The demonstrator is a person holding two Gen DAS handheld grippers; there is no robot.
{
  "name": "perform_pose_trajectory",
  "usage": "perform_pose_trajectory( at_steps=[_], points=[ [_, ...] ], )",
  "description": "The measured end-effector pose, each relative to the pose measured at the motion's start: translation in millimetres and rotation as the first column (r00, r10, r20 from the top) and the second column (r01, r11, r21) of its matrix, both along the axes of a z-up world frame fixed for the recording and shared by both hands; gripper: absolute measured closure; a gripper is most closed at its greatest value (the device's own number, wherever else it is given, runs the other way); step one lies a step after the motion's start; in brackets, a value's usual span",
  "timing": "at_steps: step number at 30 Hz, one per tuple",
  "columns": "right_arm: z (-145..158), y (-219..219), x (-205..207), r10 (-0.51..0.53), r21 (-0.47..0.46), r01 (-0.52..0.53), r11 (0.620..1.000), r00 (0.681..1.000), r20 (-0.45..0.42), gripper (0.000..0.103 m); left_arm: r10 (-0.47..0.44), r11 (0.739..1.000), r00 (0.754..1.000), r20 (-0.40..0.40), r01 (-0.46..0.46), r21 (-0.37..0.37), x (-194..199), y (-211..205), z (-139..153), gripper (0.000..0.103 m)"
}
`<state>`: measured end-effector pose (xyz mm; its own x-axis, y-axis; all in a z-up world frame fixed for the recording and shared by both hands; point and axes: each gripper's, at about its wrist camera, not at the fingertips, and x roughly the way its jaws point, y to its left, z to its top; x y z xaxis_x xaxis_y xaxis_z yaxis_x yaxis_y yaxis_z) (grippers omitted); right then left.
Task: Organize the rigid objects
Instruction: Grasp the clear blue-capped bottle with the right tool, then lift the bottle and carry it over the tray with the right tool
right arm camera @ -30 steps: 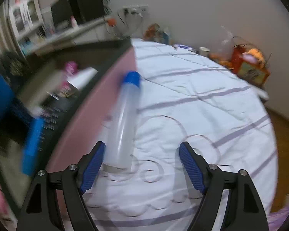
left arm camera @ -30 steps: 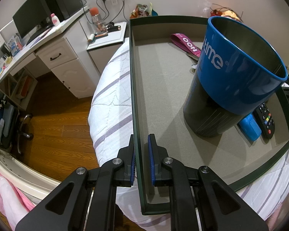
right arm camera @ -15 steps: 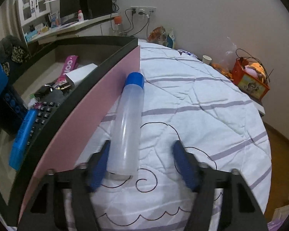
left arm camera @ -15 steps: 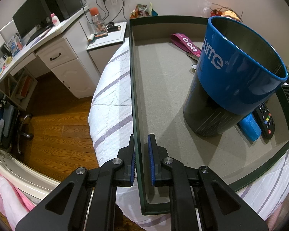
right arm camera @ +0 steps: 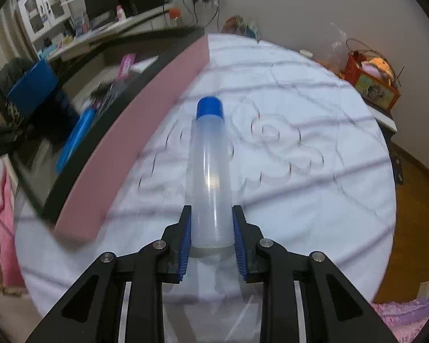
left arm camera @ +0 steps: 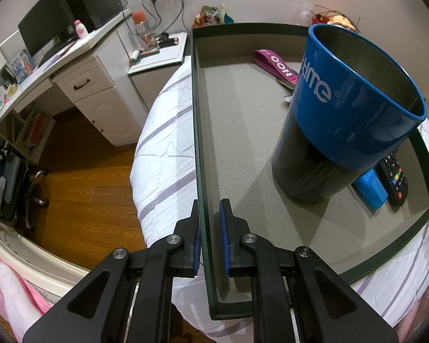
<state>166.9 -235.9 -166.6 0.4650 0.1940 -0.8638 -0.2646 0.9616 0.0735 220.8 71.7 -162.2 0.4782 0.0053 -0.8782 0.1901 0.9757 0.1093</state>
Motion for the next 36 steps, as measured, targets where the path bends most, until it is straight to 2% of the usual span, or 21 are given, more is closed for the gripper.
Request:
perform_pose_trajectory(
  at_steps=[3, 5, 7, 12, 16, 18, 20, 24, 26, 28, 31, 36],
  points=[
    [0.7, 4.1, -3.6, -0.001, -0.030, 0.002, 1.000, 1.000, 0.015, 0.072, 0.002, 1.000, 1.000, 0.001, -0.002, -0.001, -0.7, -0.8, -0.2, 0.093],
    [-1.5, 5.3, 1.5, -0.014, -0.052, 0.016, 0.999, 0.999, 0.033, 0.050, 0.003, 1.000, 1.000, 0.002, -0.003, -0.001, -0.5, -1.0, -0.3, 0.093],
    [-1.6, 8.1, 6.8, -0.029, -0.060, 0.032, 0.998, 0.998, 0.056, 0.042, 0.003, 1.000, 1.000, 0.001, -0.003, -0.002, -0.3, -0.8, -0.2, 0.093],
    [-3.3, 17.6, 18.5, -0.032, -0.086, 0.040, 0.996, 0.995, 0.091, 0.042, 0.002, 1.000, 1.000, 0.000, -0.002, -0.002, -1.0, -0.8, 0.3, 0.093],
    [-5.5, 21.7, 18.0, -0.002, -0.082, 0.011, 0.997, 0.994, 0.113, 0.045, 0.002, 1.000, 1.000, 0.001, -0.002, -0.003, -0.9, -0.6, 0.3, 0.093],
    [-5.3, 18.1, 15.1, 0.000, -0.041, 0.005, 0.999, 0.993, 0.117, 0.054, 0.002, 1.000, 1.000, 0.002, -0.002, -0.006, -3.0, -0.4, 0.6, 0.093],
    [-3.9, 12.7, 12.0, -0.016, -0.011, 0.017, 1.000, 0.992, 0.125, 0.077, 0.002, 1.000, 1.000, 0.003, -0.002, -0.007, -3.3, -1.0, 1.1, 0.093],
    [-4.6, -3.8, 12.3, -0.050, 0.124, 0.037, 0.992, 0.993, 0.107, 0.077, 0.000, 1.000, 1.000, 0.003, 0.000, -0.011, -4.1, -0.2, 1.1, 0.093],
    [-5.5, -14.0, 11.6, -0.069, 0.225, 0.047, 0.973, 0.994, 0.090, 0.077, 0.002, 1.000, 1.000, 0.006, -0.002, -0.017, -5.0, 0.5, 0.8, 0.093],
    [-4.4, -18.8, 9.2, -0.075, 0.287, 0.047, 0.957, 0.994, 0.086, 0.077, 0.002, 1.000, 1.000, 0.006, -0.002, -0.018, -5.3, 0.2, 0.9, 0.093],
    [5.0, -15.6, 5.0, -0.086, 0.308, 0.049, 0.950, 0.990, 0.109, 0.077, 0.002, 1.000, 1.000, 0.007, -0.002, -0.018, -5.8, 0.9, 0.9, 0.093],
    [47.0, 10.7, -5.0, -0.063, 0.289, -0.001, 0.957, 0.975, 0.212, 0.077, 0.002, 1.000, 1.000, 0.006, -0.002, -0.019, -5.8, 0.8, 1.0, 0.093]
  ],
)
